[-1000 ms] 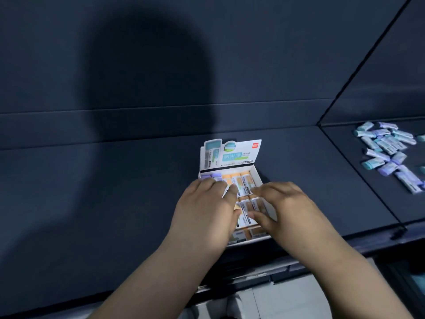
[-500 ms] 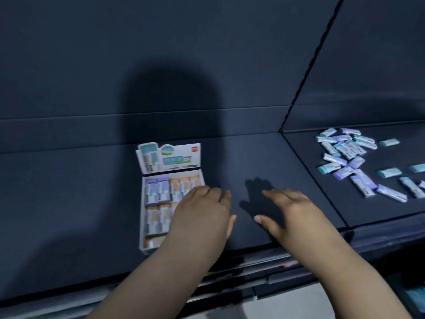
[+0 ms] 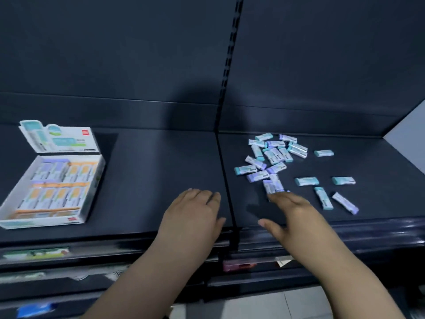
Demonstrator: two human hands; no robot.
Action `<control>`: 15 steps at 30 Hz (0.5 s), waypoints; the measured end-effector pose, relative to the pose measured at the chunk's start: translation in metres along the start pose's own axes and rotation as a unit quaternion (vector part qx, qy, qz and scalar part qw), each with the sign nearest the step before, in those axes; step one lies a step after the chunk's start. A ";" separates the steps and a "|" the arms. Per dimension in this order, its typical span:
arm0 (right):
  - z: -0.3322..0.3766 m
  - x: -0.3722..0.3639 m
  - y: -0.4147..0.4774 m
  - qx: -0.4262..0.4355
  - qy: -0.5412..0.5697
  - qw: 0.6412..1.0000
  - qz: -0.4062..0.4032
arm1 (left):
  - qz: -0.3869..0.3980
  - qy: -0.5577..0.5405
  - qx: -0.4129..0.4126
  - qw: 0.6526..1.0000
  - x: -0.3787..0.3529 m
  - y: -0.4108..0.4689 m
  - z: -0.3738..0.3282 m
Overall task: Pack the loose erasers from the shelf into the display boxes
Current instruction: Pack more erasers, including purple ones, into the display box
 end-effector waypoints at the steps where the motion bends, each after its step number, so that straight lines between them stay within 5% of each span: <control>1: -0.005 0.002 0.001 0.002 0.002 1.000 0.001 | 0.026 -0.006 0.004 1.000 -0.003 0.001 -0.005; 15: -0.064 0.008 0.021 -0.082 0.018 0.996 0.011 | 0.056 -0.004 -0.040 0.998 -0.030 0.058 -0.029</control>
Point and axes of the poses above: each hand's wrist, its own y-axis towards the middle knuckle, its own x-axis out of the back of the hand, z = x × y, the point moved 9 cm from there along y, towards the middle knuckle, and after that the axes turned 10 degrees about x, right-handed, at the moved point
